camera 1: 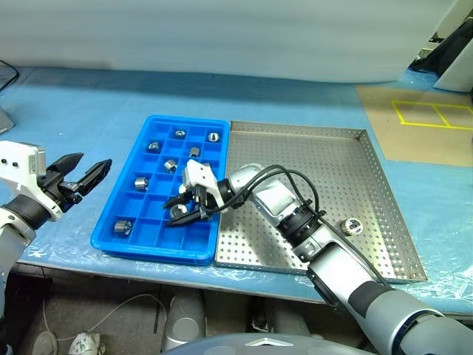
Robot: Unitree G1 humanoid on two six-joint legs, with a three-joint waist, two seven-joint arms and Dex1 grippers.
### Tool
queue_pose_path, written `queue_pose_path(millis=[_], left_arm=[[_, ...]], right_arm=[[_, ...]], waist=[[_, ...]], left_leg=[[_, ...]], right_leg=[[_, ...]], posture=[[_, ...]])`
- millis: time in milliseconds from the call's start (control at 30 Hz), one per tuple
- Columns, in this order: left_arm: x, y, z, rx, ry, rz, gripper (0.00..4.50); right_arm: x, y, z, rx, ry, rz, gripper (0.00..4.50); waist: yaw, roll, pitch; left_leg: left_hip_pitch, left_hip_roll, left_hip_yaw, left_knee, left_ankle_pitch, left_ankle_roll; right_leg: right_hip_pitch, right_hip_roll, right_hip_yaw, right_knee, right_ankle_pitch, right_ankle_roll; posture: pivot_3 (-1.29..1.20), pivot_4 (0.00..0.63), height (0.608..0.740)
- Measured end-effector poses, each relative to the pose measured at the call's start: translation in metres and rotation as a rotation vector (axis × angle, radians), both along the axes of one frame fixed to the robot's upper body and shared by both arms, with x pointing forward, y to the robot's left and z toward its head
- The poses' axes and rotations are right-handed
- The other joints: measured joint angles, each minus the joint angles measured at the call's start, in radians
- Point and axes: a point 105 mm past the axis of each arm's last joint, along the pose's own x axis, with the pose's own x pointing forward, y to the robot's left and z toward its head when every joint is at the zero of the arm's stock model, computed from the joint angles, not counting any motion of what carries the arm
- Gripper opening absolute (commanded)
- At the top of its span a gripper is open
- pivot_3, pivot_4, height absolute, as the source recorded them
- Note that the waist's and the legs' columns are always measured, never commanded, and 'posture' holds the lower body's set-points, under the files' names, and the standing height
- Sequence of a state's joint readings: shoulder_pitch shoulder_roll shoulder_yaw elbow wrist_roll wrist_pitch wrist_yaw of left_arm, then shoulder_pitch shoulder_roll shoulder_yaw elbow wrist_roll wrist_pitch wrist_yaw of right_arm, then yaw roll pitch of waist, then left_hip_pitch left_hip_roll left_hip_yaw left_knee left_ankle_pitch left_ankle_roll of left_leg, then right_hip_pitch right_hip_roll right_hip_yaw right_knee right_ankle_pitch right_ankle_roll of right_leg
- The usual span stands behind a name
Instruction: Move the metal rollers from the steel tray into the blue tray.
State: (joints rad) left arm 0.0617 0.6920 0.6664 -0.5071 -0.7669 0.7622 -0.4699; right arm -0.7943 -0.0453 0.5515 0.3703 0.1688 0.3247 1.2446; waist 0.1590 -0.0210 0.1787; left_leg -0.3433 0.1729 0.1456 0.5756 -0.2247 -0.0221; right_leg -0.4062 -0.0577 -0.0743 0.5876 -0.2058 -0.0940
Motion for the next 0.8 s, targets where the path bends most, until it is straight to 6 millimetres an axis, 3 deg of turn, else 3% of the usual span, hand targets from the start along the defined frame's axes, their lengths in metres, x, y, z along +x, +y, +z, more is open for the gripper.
queue_pose_path(millis=[167, 267, 433, 533, 633, 800], left_arm=[[0.0, 0.0, 0.002, 0.004, -0.014, 0.008, 3.59], [0.001, -0.002, -0.002, 0.014, -0.003, 0.006, 3.59], [0.008, -0.02, -0.014, 0.009, 0.032, -0.058, 3.59], [0.013, -0.034, -0.018, 0.006, 0.037, -0.105, 3.59], [0.022, -0.055, -0.017, -0.008, 0.025, -0.181, 3.59], [0.04, -0.102, -0.02, -0.071, 0.017, -0.369, 3.59]], right_arm=[[-0.007, -0.001, -0.01, -0.017, 0.022, 0.009, 1.75], [-0.01, 0.004, -0.008, 0.011, 0.029, -0.007, 2.63], [-0.01, 0.012, -0.008, 0.045, 0.059, -0.059, 4.31], [-0.005, 0.01, -0.003, 0.071, 0.074, -0.103, 4.31], [0.011, -0.002, 0.005, 0.114, 0.104, -0.203, 4.31], [0.056, -0.062, 0.016, 0.122, 0.066, -0.453, 4.31]], waist=[[0.0, 0.0, 0.0], [-0.001, 0.0, 0.0], [-0.001, 0.0, 0.0], [-0.001, 0.0, 0.0], [-0.003, 0.0, 0.0], [-0.011, -0.002, -0.002]], left_leg=[[0.0, 0.0, 0.0, 0.0, 0.0, 0.0], [0.001, 0.001, 0.0, -0.001, 0.0, 0.0], [0.001, 0.0, 0.0, -0.002, 0.001, -0.001], [0.002, 0.0, 0.0, -0.002, 0.002, -0.003], [0.003, 0.0, 0.0, -0.002, 0.002, -0.004], [0.004, -0.001, 0.001, 0.0, 0.003, -0.005]], right_leg=[[0.0, 0.0, 0.0, 0.001, 0.0, 0.0], [0.0, 0.001, 0.0, 0.001, 0.0, 0.0], [0.0, 0.0, 0.0, 0.001, 0.0, 0.0], [0.0, 0.0, 0.0, 0.001, 0.0, 0.0], [0.001, 0.0, 0.0, 0.001, 0.0, 0.0], [0.003, 0.0, 0.002, 0.002, 0.001, 0.001]], posture=[[0.38, 0.15, 0.74], [0.36, 0.15, 0.74], [0.33, 0.15, 0.74], [0.28, 0.15, 0.74], [0.22, 0.15, 0.74], [0.05, 0.15, 0.74]])
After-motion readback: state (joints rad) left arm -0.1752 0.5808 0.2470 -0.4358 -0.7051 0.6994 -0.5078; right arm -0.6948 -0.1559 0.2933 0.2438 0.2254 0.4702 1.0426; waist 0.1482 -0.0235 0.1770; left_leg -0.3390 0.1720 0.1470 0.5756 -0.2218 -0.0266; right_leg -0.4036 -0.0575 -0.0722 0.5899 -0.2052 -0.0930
